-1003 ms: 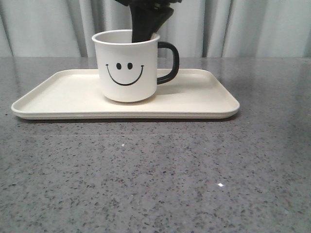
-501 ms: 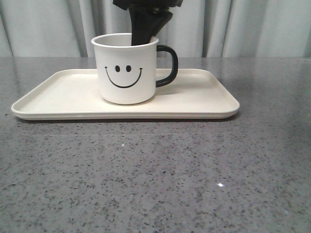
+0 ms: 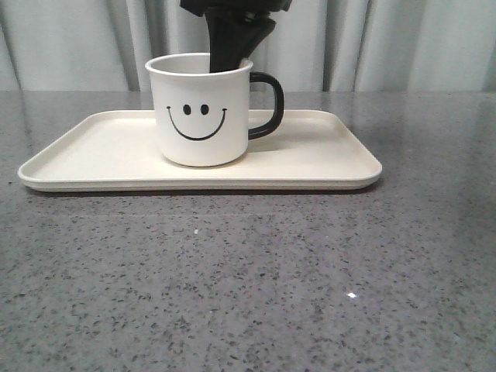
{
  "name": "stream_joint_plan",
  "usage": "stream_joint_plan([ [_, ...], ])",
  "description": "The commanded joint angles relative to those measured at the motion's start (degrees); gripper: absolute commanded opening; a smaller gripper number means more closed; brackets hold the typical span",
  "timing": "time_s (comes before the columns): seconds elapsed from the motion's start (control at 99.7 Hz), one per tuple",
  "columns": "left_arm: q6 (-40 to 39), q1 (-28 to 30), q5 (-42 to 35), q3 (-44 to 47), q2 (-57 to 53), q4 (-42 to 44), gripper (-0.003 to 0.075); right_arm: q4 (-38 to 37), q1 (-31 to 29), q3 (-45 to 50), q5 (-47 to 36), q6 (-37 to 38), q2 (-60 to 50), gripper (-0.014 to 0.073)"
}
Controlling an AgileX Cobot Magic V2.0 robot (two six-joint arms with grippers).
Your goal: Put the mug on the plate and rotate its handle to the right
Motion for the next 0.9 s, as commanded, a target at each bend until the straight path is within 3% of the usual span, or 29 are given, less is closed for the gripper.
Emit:
stream_joint_plan([
  [0.0, -0.6, 0.1, -1.2, -1.1, -0.2, 0.9, -0.002, 0.7, -0.2, -2.0, 2.7, -0.3, -3.3, 0.0071],
  [0.221, -0.6, 0.1, -1.2, -1.1, -0.2, 0.9, -0.002, 0.7, -0.2, -2.0, 2.6, -0.3, -3.3, 0.0074],
  [0.491, -0.6, 0.1, -1.2, -1.1, -0.2, 0.8, -0.002, 0.5, -0.3, -2.0, 2.5, -0.3, -3.5, 0.0154],
  [0.893, -0.6, 0.1, -1.2, -1.1, -0.2, 0.1, -0.002, 0.5, -0.3, -7.9, 2.5, 0.2, -4.7, 0.0155],
])
